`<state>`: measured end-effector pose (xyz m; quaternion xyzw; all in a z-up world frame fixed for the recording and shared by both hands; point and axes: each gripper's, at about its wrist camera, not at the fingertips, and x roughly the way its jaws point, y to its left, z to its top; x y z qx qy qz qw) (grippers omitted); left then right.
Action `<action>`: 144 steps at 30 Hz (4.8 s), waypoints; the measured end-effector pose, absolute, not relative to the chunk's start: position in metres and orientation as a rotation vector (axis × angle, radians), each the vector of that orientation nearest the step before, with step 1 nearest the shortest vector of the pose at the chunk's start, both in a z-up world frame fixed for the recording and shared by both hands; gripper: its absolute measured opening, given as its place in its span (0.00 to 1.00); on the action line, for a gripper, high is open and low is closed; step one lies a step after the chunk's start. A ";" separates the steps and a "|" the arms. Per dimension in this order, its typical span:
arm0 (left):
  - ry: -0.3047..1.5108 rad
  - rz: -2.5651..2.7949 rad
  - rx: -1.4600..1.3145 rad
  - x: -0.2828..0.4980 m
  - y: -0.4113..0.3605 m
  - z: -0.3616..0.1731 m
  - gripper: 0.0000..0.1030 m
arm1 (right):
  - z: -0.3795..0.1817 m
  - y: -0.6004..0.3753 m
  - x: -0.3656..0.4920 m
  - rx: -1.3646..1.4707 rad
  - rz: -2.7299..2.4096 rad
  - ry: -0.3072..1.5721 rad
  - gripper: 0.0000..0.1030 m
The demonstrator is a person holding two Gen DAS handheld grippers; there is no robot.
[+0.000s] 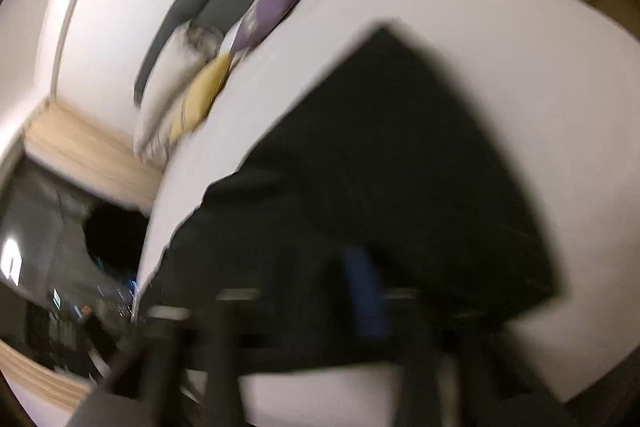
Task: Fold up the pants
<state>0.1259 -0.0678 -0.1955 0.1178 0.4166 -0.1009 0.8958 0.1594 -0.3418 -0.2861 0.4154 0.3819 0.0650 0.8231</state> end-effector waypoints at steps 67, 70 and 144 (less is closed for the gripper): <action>1.048 -0.415 -0.442 0.156 -0.030 -0.156 0.86 | -0.173 -0.123 0.210 0.312 0.239 0.843 0.11; 1.159 -0.474 -0.565 0.176 -0.027 -0.171 0.87 | -0.177 -0.091 0.202 0.154 0.256 0.833 0.11; 1.017 -0.563 -0.188 0.182 -0.013 -0.138 0.55 | -0.161 -0.185 0.297 0.565 0.653 0.903 0.39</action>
